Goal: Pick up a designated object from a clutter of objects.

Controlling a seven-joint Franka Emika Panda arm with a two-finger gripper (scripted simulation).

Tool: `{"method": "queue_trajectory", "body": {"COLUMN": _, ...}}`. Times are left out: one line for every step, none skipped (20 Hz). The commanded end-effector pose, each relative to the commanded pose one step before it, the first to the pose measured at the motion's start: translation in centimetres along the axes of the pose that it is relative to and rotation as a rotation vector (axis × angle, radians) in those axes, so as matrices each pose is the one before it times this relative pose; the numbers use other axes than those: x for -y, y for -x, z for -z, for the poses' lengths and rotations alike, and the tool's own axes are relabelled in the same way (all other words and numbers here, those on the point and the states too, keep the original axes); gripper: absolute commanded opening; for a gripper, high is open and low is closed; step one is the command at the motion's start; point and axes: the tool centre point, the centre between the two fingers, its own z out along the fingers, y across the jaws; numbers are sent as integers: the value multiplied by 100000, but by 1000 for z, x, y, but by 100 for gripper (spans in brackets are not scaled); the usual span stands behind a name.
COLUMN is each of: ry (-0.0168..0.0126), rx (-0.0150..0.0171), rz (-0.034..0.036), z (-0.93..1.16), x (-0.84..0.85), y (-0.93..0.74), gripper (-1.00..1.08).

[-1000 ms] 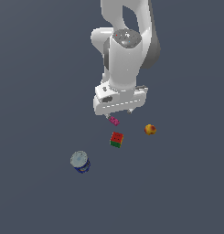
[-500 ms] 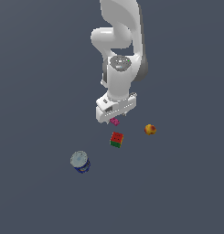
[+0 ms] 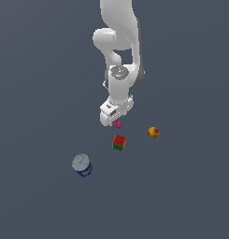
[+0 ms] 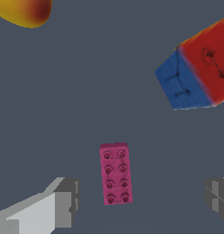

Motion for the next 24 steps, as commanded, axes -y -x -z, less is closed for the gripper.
{"method": "queue_trajectory", "body": {"ry": -44, "rx": -244, "rz": 3508, "z": -801, "x": 574, "y": 728, "gripper": 100}}
{"method": "queue_trajectory", "body": {"ry": -34, "rx": -48, "rz": 1048, "z": -243, "x": 191, "y": 227, "gripper": 100}}
{"method": "queue_trajectory", "body": {"ry": -30, "rx": -43, "rz": 922, "z": -211, "x": 172, "y": 200, "gripper": 100}}
{"method": "queue_trajectory", "body": {"ry": -26, "rx": -38, "rz": 801, "z": -180, "x": 152, "y": 173, "gripper": 100}}
{"method": "queue_trajectory", "body": {"ry": -22, "rx": -32, "rz": 679, "z": -151, "x": 131, "y": 145, "gripper": 100}}
{"method": "queue_trajectory", "body": {"ry": -18, "rx": -27, "rz": 552, "z": -122, "x": 108, "y": 120, "gripper": 100}}
{"method": "queue_trajectory", "body": {"ry": -14, "rx": -21, "rz": 431, "z": -94, "x": 85, "y": 92, "gripper": 100}}
{"method": "queue_trajectory", "body": {"ry": -10, "rx": -15, "rz": 308, "z": -67, "x": 62, "y": 66, "gripper": 100}}
{"method": "queue_trajectory", "body": {"ry": -6, "rx": -9, "rz": 182, "z": -40, "x": 36, "y": 40, "gripper": 100}}
{"method": "queue_trajectory", "body": {"ry": -2, "rx": -3, "rz": 69, "z": -13, "x": 15, "y": 11, "gripper": 100}}
{"method": "queue_trajectory", "body": {"ry": -41, "rx": 73, "rz": -400, "z": 62, "x": -59, "y": -60, "gripper": 100}}
{"method": "queue_trajectory", "body": {"ry": 0, "rx": 0, "rz": 0, "z": -21, "x": 1, "y": 2, "gripper": 100}}
{"method": "queue_trajectory", "body": {"ry": 0, "rx": 0, "rz": 0, "z": -63, "x": 3, "y": 7, "gripper": 100}}
{"method": "queue_trajectory", "body": {"ry": 0, "rx": 0, "rz": 0, "z": -105, "x": 4, "y": 10, "gripper": 100}}
{"method": "queue_trajectory", "body": {"ry": 0, "rx": 0, "rz": 0, "z": -147, "x": 5, "y": 12, "gripper": 100}}
{"method": "queue_trajectory", "body": {"ry": -3, "rx": -14, "rz": 68, "z": -184, "x": 24, "y": -4, "gripper": 100}}
{"method": "queue_trajectory", "body": {"ry": 0, "rx": 0, "rz": 0, "z": -228, "x": 4, "y": 15, "gripper": 100}}
{"method": "queue_trajectory", "body": {"ry": 0, "rx": 0, "rz": 0, "z": -268, "x": 3, "y": 15, "gripper": 100}}
{"method": "queue_trajectory", "body": {"ry": 0, "rx": -16, "rz": 67, "z": -303, "x": 21, "y": -2, "gripper": 100}}
{"method": "queue_trajectory", "body": {"ry": 0, "rx": 0, "rz": 0, "z": -348, "x": 0, "y": 16, "gripper": 100}}
{"method": "queue_trajectory", "body": {"ry": 0, "rx": 0, "rz": 0, "z": -388, "x": -1, "y": 17, "gripper": 100}}
{"method": "queue_trajectory", "body": {"ry": 7, "rx": -10, "rz": 68, "z": -422, "x": 17, "y": 0, "gripper": 100}}
{"method": "queue_trajectory", "body": {"ry": 11, "rx": -6, "rz": 68, "z": -440, "x": 16, "y": 2, "gripper": 100}}
{"method": "queue_trajectory", "body": {"ry": 0, "rx": 0, "rz": 0, "z": -406, "x": -4, "y": 19, "gripper": 100}}
